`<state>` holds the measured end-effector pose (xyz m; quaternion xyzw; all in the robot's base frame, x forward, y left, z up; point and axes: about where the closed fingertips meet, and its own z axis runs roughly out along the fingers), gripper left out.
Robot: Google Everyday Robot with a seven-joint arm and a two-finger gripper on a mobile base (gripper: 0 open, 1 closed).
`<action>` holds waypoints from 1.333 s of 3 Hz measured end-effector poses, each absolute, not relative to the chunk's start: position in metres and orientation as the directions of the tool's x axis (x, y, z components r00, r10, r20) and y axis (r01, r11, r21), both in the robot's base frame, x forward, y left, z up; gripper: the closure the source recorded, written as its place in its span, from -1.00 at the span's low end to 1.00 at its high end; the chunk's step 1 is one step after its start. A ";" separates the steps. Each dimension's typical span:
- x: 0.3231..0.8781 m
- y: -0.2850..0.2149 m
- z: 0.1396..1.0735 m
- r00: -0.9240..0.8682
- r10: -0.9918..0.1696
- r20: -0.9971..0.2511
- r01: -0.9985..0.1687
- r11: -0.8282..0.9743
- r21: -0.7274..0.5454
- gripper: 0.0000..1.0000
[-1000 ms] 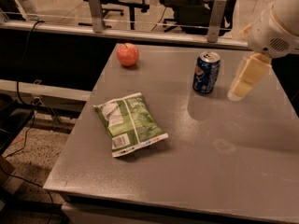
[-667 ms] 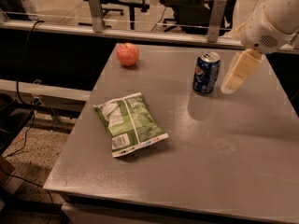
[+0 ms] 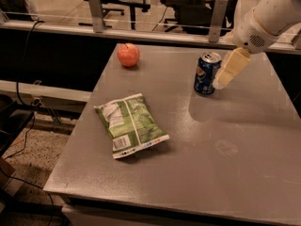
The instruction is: Pick pepsi can
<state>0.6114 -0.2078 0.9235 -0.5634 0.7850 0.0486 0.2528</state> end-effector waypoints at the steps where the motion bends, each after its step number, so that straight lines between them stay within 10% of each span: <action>1: 0.619 -0.202 0.913 -0.250 -0.850 -0.463 -0.912 0.367 -0.181 -1.00; 2: 0.622 -0.199 0.907 -0.255 -0.846 -0.468 -0.916 0.367 -0.164 -1.00; 4: 0.624 -0.193 0.900 -0.240 -0.847 -0.474 -0.928 0.344 -0.146 -0.25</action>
Offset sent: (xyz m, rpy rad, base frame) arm 0.0135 0.0102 -0.0194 0.0418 0.0520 -0.0018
